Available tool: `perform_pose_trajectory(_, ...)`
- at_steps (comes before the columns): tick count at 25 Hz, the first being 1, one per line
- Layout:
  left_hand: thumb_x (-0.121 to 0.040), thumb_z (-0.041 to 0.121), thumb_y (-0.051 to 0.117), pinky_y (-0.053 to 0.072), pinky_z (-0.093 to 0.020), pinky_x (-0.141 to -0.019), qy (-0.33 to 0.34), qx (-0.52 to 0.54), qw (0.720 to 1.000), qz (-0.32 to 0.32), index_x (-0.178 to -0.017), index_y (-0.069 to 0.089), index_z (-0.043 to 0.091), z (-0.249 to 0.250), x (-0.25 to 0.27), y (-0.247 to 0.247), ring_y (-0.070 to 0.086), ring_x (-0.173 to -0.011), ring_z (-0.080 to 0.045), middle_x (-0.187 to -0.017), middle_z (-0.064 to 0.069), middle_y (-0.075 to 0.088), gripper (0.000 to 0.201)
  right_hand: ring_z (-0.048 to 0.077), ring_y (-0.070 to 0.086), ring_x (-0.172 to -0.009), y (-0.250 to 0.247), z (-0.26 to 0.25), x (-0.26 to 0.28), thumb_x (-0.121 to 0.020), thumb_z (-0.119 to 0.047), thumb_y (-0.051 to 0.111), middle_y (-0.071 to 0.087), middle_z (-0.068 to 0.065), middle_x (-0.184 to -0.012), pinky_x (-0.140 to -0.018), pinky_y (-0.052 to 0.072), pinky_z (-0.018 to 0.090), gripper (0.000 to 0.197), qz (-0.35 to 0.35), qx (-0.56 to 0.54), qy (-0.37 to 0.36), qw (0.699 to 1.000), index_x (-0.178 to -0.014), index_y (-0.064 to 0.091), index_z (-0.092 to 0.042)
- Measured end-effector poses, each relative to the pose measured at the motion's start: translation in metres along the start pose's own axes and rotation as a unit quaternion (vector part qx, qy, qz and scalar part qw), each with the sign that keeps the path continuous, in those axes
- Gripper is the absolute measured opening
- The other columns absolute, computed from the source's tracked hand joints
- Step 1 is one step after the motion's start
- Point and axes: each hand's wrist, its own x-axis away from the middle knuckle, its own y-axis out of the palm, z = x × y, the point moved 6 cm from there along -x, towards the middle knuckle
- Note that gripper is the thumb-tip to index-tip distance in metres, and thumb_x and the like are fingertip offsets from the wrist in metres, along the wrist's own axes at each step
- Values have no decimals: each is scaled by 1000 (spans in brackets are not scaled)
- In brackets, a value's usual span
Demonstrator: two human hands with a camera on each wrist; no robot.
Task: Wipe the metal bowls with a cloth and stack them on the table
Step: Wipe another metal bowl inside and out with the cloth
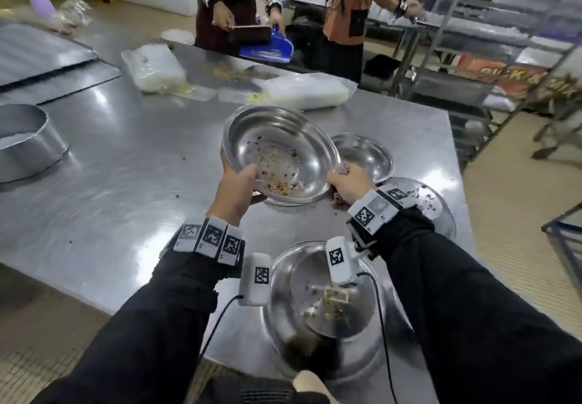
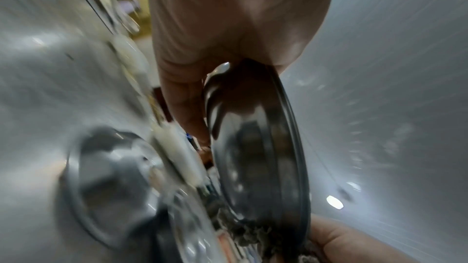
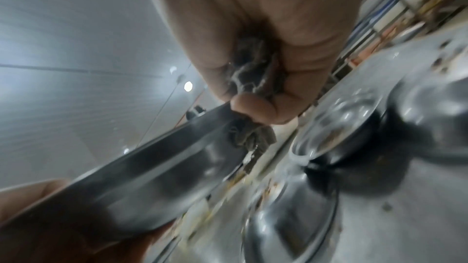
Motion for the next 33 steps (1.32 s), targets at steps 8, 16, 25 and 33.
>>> perform_pose_trajectory(8, -92, 5, 43, 57, -26, -57, -38, 3, 979, -200, -119, 45, 14, -1, 113, 219, 65, -80, -22, -100, -11, 62, 29, 19, 60, -65, -234, 130, 130, -88, -15, 58, 61, 9, -83, -69, 58, 32, 10, 179, -71, 18, 981, -96, 55, -11)
perform_pose_trajectory(16, -90, 12, 45, 56, -24, -58, -84, -3, 947, -311, -134, 38, 5, -78, 255, 395, 64, -93, -30, -119, -22, 57, 45, 24, 64, -87, -377, 290, 251, -91, -43, 54, 62, 7, -97, -79, 57, 46, 31, 264, -148, 79, 950, -114, 51, -22)
perform_pose_trajectory(25, -100, 53, 31, 35, -49, -110, -7, -125, 932, -340, -150, 16, 34, -137, 332, 469, 44, -131, -32, -145, -5, 43, 56, 14, 58, -76, -441, 417, 308, -99, -35, 43, 63, 1, -92, -52, 41, 21, 30, 372, -42, 77, 924, -110, 59, -12)
perform_pose_trajectory(33, -104, 43, 27, 30, -29, -102, 16, -199, 884, -422, -143, 21, 43, -144, 352, 492, 43, -118, -14, -128, 5, 43, 40, 21, 56, -109, -443, 386, 248, -94, -21, 54, 60, 6, -119, -92, 44, 29, 34, 308, 109, -43, 944, -126, 58, -11)
